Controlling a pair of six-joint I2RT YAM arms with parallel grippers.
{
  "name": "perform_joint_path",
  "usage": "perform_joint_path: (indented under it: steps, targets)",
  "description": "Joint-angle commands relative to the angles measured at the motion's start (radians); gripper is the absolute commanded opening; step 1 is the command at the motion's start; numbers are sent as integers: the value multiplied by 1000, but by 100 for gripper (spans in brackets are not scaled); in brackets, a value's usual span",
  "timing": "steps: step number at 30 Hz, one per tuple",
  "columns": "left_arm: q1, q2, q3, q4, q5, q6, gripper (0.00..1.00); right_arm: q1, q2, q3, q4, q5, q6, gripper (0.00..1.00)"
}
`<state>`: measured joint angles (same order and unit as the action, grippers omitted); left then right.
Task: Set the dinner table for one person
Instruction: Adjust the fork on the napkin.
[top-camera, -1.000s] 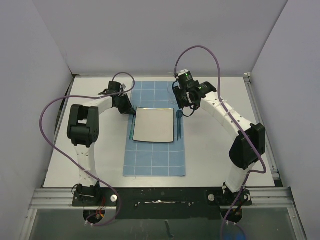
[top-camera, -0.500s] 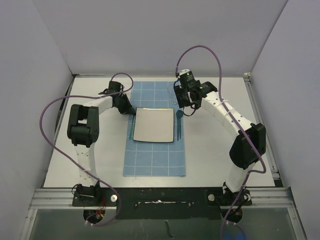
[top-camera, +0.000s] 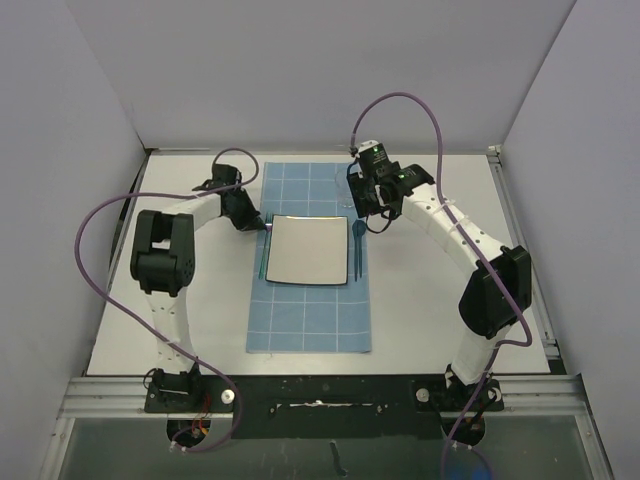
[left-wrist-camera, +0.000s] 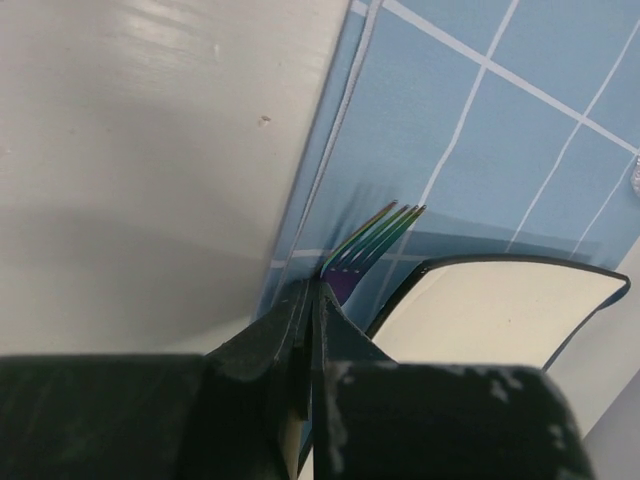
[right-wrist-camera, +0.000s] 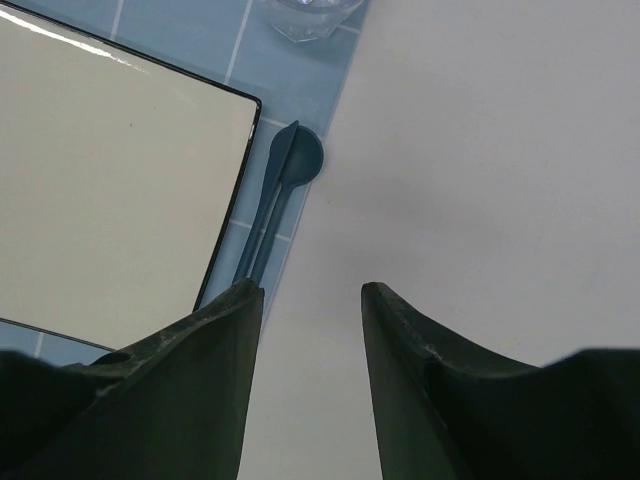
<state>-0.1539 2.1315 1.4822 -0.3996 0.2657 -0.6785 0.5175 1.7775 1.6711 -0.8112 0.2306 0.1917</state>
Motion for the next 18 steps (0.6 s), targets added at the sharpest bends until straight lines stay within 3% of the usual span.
perform_joint_path:
  steps: [1,5,10,18]
  targets:
    - [18,-25,-66,-108,-169,31,0,-5,-41,0,45,-13,11,45]
    - [16,-73,-77,-141,-241,44,2,-7,-53,-13,52,-26,15,45]
    - [-33,-134,-83,-208,-413,63,27,-8,-72,-34,58,-39,23,45]
    - [-131,-218,-111,-288,-616,59,27,-9,-126,-84,73,-42,36,45]
